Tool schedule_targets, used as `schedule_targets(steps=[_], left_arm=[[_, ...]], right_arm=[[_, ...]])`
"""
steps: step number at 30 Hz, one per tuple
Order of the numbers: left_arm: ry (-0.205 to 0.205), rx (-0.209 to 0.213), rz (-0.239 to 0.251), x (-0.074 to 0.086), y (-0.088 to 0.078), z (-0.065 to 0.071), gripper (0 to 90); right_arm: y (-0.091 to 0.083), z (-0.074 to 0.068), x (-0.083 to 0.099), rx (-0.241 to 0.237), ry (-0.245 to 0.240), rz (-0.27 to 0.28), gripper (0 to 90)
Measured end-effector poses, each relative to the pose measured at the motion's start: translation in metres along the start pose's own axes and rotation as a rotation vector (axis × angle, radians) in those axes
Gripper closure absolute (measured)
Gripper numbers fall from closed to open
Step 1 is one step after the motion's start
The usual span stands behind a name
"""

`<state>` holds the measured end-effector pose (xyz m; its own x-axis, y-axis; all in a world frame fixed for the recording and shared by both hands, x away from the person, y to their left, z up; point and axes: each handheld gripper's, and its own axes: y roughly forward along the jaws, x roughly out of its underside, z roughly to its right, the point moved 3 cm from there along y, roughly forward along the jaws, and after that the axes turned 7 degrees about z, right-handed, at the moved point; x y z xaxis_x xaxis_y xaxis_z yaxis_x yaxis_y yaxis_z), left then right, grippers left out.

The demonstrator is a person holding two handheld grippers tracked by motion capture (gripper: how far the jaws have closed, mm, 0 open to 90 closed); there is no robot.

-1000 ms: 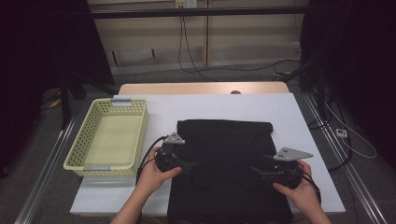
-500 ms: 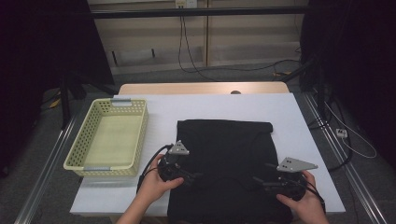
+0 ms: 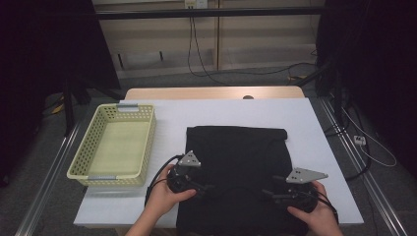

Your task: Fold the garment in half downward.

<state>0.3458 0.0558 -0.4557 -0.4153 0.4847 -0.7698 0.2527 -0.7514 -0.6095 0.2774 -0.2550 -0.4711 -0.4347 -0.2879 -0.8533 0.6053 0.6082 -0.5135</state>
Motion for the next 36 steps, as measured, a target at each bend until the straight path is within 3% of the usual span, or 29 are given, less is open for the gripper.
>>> schedule_targets(steps=[3,6,8,16,31,36], left_arm=[[0.002,-0.007,-0.038,0.004,0.001,0.002,32.3],[0.005,-0.012,-0.046,0.008,0.000,0.003,37.9],[0.020,-0.002,-0.047,0.011,0.000,0.004,49.7],[-0.008,0.011,-0.068,0.014,0.000,0.007,63.7],[-0.045,0.046,-0.083,0.014,0.002,0.010,78.8],[-0.029,0.039,-0.089,0.014,0.002,0.011,81.4]], right_arm=[[-0.001,-0.001,0.001,-0.001,-0.002,0.000,44.0],[-0.002,-0.001,0.002,-0.007,-0.004,-0.003,48.5],[-0.002,-0.002,0.002,-0.016,-0.005,-0.009,50.3],[-0.001,-0.005,0.006,-0.023,-0.024,-0.038,55.6],[0.001,-0.002,0.007,-0.039,-0.048,-0.044,74.0],[0.001,-0.001,0.007,-0.038,-0.041,-0.043,78.7]])
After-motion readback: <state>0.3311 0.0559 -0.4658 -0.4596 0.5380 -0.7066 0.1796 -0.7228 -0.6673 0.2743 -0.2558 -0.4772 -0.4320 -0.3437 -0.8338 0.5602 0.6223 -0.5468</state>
